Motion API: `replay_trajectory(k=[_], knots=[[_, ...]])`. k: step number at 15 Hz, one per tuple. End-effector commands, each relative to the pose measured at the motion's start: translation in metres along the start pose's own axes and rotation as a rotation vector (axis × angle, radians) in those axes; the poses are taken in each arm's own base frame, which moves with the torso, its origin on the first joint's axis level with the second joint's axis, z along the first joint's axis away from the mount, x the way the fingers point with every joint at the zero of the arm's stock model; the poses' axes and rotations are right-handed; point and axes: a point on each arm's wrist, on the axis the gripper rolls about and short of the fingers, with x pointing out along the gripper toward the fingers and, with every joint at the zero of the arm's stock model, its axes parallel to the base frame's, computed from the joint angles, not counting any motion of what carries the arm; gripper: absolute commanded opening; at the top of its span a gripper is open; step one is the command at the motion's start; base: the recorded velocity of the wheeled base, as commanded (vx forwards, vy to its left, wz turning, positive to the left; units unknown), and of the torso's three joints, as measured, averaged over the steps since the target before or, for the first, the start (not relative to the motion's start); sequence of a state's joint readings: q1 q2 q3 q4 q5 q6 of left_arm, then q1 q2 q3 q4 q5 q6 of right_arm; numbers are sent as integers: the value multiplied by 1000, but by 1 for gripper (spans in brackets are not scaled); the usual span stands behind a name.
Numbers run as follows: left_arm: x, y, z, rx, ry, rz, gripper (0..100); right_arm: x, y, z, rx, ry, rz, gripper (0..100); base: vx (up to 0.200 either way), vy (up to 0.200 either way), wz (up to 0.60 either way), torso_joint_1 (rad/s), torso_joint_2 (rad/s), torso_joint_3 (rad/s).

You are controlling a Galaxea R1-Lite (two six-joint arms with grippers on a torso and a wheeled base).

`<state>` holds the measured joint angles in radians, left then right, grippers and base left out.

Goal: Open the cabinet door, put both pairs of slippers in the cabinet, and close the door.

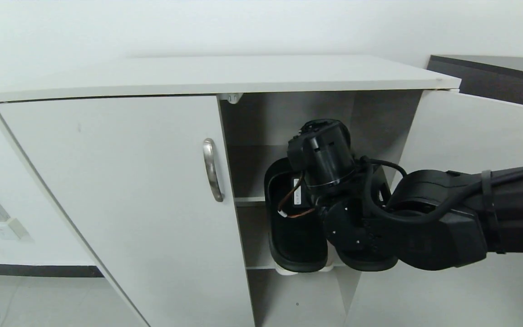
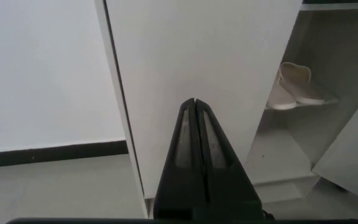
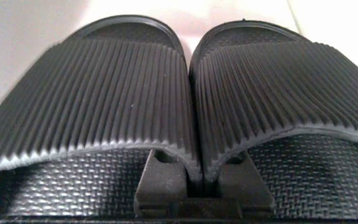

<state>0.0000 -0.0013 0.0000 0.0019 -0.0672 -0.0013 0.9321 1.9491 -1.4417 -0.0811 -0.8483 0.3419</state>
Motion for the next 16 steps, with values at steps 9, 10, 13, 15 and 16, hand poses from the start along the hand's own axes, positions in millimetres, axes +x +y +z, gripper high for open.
replay_trajectory(k=[9,10,13,15,16], knots=[[0,0,0,0,1,0,0,40,5,7,-17,20,20,0,44,0,0,1,2,-1],[0,0,0,-2,1,0,0,47,6,9,-12,22,9,0,0,0,0,0,0,0],[0,0,0,-2,1,0,0,64,10,13,-7,21,-11,0,0,0,0,0,0,0],[0,0,0,-2,1,0,0,74,13,14,-1,22,-25,0,0,0,0,0,0,0],[0,0,0,-2,1,0,0,78,14,14,3,18,-27,0,0,0,0,0,0,0]])
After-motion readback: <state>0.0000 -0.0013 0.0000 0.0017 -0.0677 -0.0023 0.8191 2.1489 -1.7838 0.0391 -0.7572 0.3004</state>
